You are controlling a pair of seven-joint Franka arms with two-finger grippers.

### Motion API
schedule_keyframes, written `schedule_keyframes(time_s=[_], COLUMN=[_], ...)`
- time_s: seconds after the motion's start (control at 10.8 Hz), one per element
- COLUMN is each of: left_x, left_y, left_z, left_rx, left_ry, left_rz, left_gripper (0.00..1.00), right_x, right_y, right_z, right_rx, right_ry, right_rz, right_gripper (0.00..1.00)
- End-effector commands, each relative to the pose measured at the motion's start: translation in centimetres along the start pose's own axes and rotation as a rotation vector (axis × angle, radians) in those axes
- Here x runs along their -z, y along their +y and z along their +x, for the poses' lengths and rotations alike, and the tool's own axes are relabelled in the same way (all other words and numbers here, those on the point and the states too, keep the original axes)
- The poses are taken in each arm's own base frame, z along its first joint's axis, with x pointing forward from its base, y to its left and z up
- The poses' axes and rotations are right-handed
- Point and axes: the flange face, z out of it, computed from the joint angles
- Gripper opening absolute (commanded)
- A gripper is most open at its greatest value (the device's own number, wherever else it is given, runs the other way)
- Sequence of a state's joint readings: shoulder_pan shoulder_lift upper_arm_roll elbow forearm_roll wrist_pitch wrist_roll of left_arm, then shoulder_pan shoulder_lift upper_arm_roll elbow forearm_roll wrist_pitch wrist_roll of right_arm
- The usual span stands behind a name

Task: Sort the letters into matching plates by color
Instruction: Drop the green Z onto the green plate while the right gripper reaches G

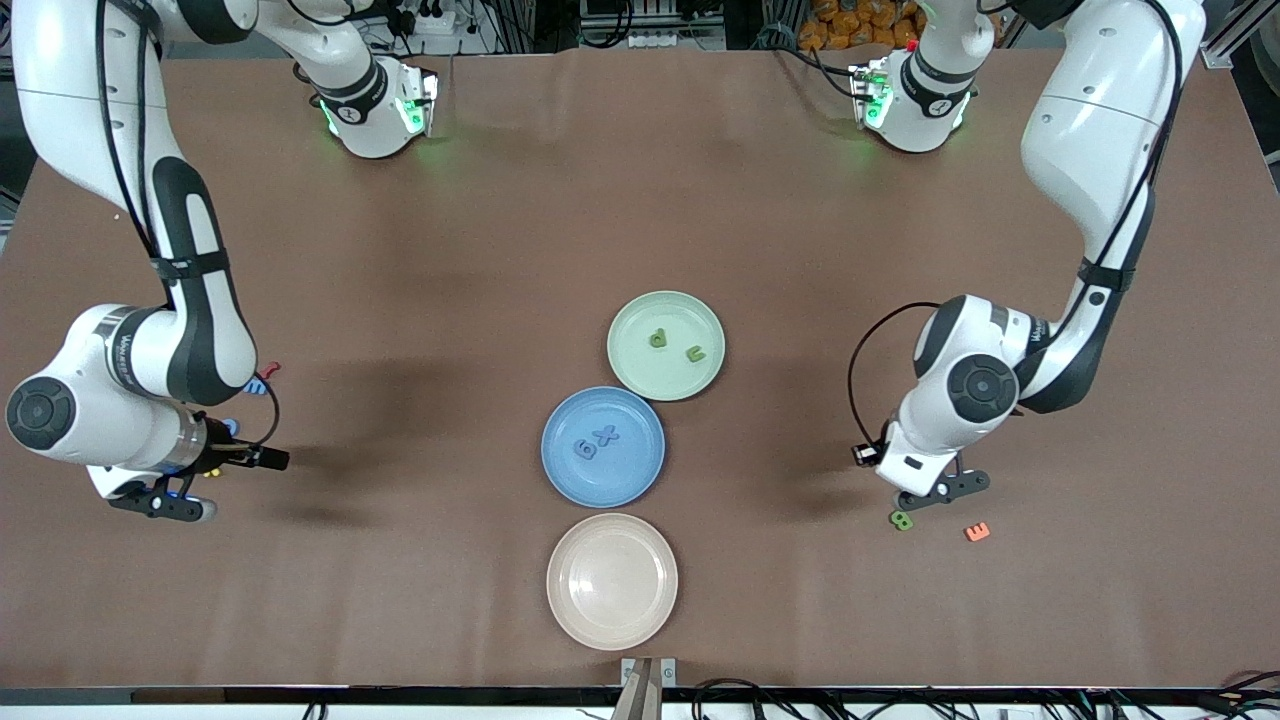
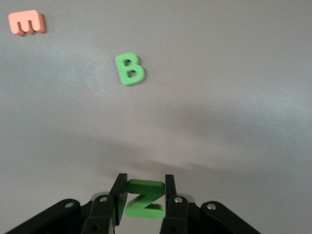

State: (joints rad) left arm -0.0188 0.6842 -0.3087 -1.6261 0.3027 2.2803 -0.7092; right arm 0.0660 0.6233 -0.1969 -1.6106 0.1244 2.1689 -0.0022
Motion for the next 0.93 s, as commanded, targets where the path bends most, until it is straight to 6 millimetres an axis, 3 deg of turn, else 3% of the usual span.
schedule_keyframes(time_s=[0.0, 0.19, 0.56, 0.74, 0.84], left_x=[3.8, 4.7, 4.8, 3.2, 3.1], left_y=[4.6, 8.8, 19.2, 22.4, 22.9], left_z=[-3.3, -6.7, -17.5, -22.5, -23.3], left_rx=[0.001, 0.038, 0.135, 0.134, 0.148], left_ry=[-0.025, -0.041, -0.051, -0.071, -0.073], left_rz=[-0.014, -0.017, -0.013, 0.009, 0.012], left_gripper=[0.00, 0.00, 0.00, 0.00, 0.00], right_x=[-1.7, -2.7, -4.3, -4.9, -5.7], right_y=[4.5, 6.7, 10.8, 12.0, 12.6], right_z=[-2.5, -3.3, -4.4, -4.8, -5.2], right_rx=[0.161, 0.260, 0.410, 0.424, 0.417], right_ry=[0.015, -0.006, 0.007, 0.006, 0.014], right_rz=[-0.005, -0.001, -0.004, -0.004, -0.009], right_gripper=[1.00, 1.00, 1.00, 1.00, 1.00])
